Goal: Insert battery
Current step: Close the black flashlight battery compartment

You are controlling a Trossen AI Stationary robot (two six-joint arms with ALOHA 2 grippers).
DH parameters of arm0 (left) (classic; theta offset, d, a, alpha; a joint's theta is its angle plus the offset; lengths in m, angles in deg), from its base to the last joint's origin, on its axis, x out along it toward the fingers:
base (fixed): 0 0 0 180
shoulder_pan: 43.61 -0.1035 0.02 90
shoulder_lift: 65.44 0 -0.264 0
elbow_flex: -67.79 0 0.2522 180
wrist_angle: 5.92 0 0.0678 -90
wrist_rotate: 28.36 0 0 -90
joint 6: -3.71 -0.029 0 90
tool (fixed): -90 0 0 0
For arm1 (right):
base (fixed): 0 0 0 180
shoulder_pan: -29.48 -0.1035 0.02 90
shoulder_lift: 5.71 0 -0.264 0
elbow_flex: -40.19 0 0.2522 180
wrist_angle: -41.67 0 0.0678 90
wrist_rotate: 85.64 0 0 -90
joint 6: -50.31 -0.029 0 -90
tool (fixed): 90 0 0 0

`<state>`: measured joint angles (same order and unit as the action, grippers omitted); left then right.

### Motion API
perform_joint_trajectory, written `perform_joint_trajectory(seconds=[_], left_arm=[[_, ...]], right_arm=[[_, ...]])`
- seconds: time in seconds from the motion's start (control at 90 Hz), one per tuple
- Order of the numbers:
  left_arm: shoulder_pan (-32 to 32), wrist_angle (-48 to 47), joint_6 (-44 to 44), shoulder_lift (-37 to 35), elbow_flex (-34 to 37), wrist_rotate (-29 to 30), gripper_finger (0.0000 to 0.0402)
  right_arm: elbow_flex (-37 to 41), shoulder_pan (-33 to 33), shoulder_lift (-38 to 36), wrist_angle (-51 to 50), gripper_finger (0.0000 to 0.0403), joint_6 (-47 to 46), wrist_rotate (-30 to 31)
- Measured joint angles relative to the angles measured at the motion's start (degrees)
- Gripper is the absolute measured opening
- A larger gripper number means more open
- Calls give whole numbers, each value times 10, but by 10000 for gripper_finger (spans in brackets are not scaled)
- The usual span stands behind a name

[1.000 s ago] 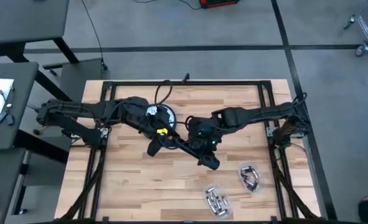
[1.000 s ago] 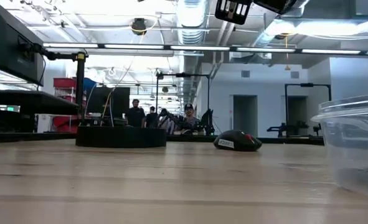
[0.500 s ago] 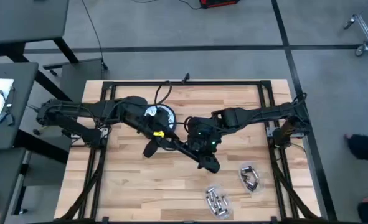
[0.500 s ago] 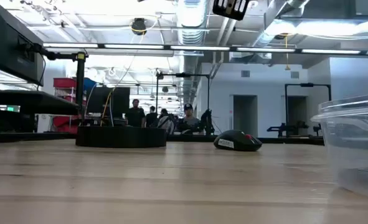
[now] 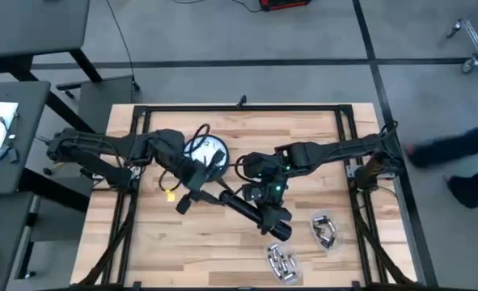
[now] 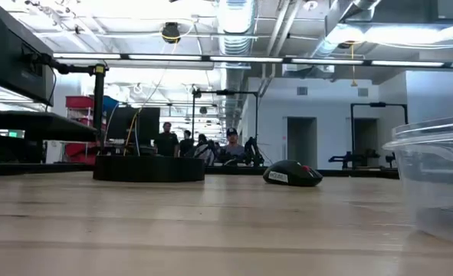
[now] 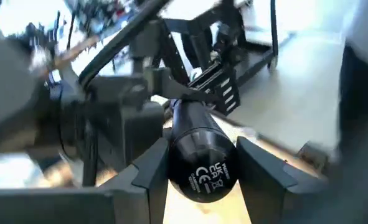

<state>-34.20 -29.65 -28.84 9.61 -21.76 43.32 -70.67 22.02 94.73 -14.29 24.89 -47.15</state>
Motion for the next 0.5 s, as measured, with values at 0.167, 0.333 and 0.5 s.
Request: perform_joint_trajectory(seconds=[0.167,0.333,0.5], left_arm=[[0,0,-246,0,1,-2,132],[0,-1,-491,0,1,8,132],[8,-1,-695,0,2,66,132]], right_arm=[[0,-2,0,14,134,-46,-16],[0,-2,-1,20,134,-77,-17],[0,-2,-2,21,134,-95,-16]])
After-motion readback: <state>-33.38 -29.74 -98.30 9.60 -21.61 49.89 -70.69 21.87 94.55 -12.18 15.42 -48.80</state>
